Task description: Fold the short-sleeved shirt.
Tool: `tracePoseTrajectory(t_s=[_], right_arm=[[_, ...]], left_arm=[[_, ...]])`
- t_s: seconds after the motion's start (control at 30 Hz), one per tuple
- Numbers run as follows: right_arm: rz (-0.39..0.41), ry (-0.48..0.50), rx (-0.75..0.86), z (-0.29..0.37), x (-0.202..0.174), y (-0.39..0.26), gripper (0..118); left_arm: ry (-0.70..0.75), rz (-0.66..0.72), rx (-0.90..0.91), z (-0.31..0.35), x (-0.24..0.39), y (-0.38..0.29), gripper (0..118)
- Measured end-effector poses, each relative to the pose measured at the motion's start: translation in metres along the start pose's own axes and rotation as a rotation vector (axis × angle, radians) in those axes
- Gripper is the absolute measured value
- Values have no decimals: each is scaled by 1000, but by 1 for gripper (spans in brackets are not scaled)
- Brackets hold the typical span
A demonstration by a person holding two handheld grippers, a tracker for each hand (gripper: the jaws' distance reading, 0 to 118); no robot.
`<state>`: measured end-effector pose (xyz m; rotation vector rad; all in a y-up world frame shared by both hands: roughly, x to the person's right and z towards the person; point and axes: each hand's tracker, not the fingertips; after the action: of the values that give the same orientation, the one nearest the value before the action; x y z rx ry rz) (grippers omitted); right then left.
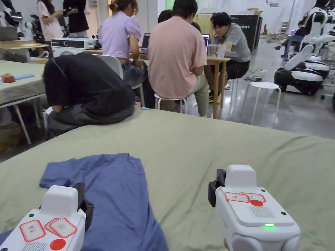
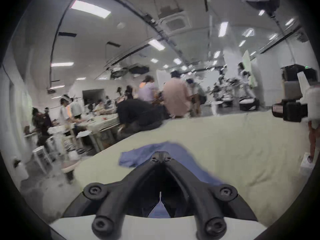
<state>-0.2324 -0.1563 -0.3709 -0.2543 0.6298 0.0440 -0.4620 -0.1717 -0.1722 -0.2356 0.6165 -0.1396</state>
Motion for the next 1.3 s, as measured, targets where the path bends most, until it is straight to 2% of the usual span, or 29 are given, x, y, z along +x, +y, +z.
tracePoseTrajectory(t_s=[0.03,0.1,0.2,0.23,0.33,0.43,0.5,0.6,0.63,0.7,0.73,0.77,0.8,0.83,0.9,0.93,0.97,1.03,1.07,1.1,1.13,1.17,1.2,1.23,1.3], right_arm=[[2,30,-15,-6,-16,-2,0],[49,21,-22,-12,-45,-3,0],[51,54,-51,-25,-58,-7,0],[63,51,-60,-41,-52,-17,0],[97,40,-74,-54,-54,-17,0],[114,28,-96,-65,-51,-17,0],[126,17,-112,-72,-46,-21,0],[141,-6,-124,-78,-36,-22,0],[146,-13,-132,-77,-34,-22,0],[153,-30,-152,-83,-24,-26,0],[156,-37,-157,-85,-19,-29,0],[159,-44,-164,-86,-14,-32,0],[159,-50,-169,-88,-9,-33,0],[160,-53,-173,-89,-5,-34,0],[168,-63,-181,-85,-2,-33,0],[166,-65,-184,-84,2,-33,0],[156,-65,-184,-82,6,-33,0],[130,-67,-185,-77,16,-32,0],[117,-69,-183,-72,21,-31,0],[107,-72,-183,-65,26,-29,0],[98,-78,-181,-57,32,-27,0],[78,-98,-175,-47,40,-26,0],[54,-111,-161,-36,48,-23,0],[42,-113,-151,-25,58,-20,0],[37,-157,-130,-2,77,-17,0]], left_arm=[[32,10,-30,-2,-15,-6,0],[67,52,-89,-6,-39,-13,0],[37,66,-118,-31,-45,-13,0],[15,70,-139,-42,-42,-11,0],[-85,57,-274,-100,-9,-4,0],[-259,70,-538,-188,35,-13,0],[-369,141,-653,-243,61,-22,0],[-404,224,-700,-281,93,-22,0],[-417,227,-711,-295,101,-24,7],[-429,174,-824,-324,122,-38,88],[-431,138,-831,-330,128,-45,114],[-441,103,-802,-334,135,-50,118],[-396,27,-829,-334,143,-56,118],[-412,-14,-828,-330,146,-59,118],[-419,17,-817,-326,142,-48,118],[-412,38,-819,-322,138,-43,110],[-407,38,-786,-337,134,-46,87],[-428,34,-764,-330,128,-40,56],[-429,47,-759,-327,126,-35,22],[-445,71,-725,-320,127,-28,3],[-425,90,-687,-311,130,-18,3],[-373,18,-651,-301,138,-7,3],[-406,-14,-620,-293,146,5,3],[-414,-24,-597,-245,152,28,3],[-460,5,-554,-219,167,54,3]])
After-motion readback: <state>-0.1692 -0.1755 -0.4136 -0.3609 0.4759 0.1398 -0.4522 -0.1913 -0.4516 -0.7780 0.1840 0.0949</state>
